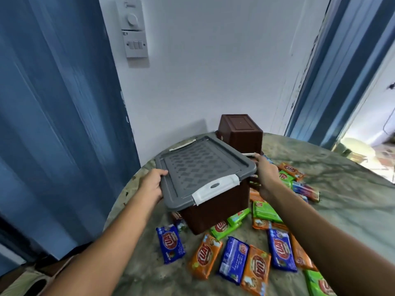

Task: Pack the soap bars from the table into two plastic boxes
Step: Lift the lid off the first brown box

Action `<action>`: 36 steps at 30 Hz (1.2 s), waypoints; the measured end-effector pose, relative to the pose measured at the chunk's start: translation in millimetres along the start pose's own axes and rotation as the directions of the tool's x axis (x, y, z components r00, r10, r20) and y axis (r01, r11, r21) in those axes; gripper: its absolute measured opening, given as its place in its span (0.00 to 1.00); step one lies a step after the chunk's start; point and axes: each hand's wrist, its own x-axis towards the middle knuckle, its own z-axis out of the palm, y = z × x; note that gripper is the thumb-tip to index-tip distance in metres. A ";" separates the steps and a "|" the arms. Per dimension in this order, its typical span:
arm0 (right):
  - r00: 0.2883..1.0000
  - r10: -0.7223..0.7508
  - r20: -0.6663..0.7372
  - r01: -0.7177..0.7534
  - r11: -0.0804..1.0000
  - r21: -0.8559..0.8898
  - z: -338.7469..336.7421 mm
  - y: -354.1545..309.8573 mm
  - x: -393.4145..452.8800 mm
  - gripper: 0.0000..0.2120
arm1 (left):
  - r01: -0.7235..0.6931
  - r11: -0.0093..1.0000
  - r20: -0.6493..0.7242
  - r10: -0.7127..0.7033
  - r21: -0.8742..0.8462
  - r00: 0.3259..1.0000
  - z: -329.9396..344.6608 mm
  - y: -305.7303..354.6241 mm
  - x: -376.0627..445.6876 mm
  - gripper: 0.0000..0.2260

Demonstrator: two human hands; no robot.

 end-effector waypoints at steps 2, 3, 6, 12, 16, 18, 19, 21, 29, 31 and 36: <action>0.992 -0.020 -0.121 0.012 0.998 -0.065 -15.3 7.0 -10.7 0.13 | -0.057 0.994 -0.058 0.052 -0.089 0.997 12.2 -5.9 1.6 0.13; 0.995 0.009 -0.098 -0.017 0.997 -0.079 -20.4 9.8 -20.8 0.15 | -0.112 0.985 -0.103 0.099 -0.130 0.990 19.0 -8.6 3.1 0.13; 0.980 0.173 0.093 -0.163 0.981 -0.108 -23.6 13.3 -49.4 0.22 | -0.282 0.948 -0.255 0.240 -0.147 0.937 45.5 -22.3 -8.9 0.15; 0.992 0.124 0.021 -0.126 0.985 0.114 -23.8 19.2 -32.1 0.13 | -0.343 0.922 -0.272 0.289 -0.179 0.918 79.1 -55.0 -37.8 0.26; 0.998 0.024 0.058 -0.032 0.991 0.129 -44.6 15.4 -27.6 0.11 | -0.337 0.922 -0.217 0.295 -0.191 0.931 80.1 -64.3 -52.1 0.33; 0.998 0.007 0.061 -0.015 0.992 0.125 -59.4 14.9 -26.2 0.15 | -0.316 0.931 -0.207 0.278 -0.183 0.938 75.4 -58.6 -57.3 0.29; 0.998 0.007 0.061 -0.014 0.992 0.126 -67.2 13.9 -25.8 0.16 | -0.299 0.936 -0.210 0.260 -0.188 0.943 71.8 -51.3 -56.1 0.26; 0.998 0.016 0.062 -0.022 0.994 0.108 -88.1 13.5 -25.4 0.17 | -0.255 0.951 -0.179 0.224 -0.175 0.958 61.9 -35.7 -49.1 0.17; 0.989 0.057 0.137 -0.059 0.998 0.014 -179.2 17.6 -35.4 0.13 | -0.119 0.848 0.246 -0.013 0.517 0.969 45.8 -23.7 -49.3 0.16; 0.983 0.084 0.163 -0.083 0.996 -0.012 -206.2 23.3 -46.4 0.11 | -0.119 0.805 0.281 -0.062 0.582 0.958 50.1 -43.3 -63.5 0.13; 0.967 0.136 0.215 -0.117 0.988 -0.100 -273.8 38.5 -79.8 0.10 | -0.128 0.747 0.295 -0.094 0.652 0.951 46.0 -102.4 -103.3 0.20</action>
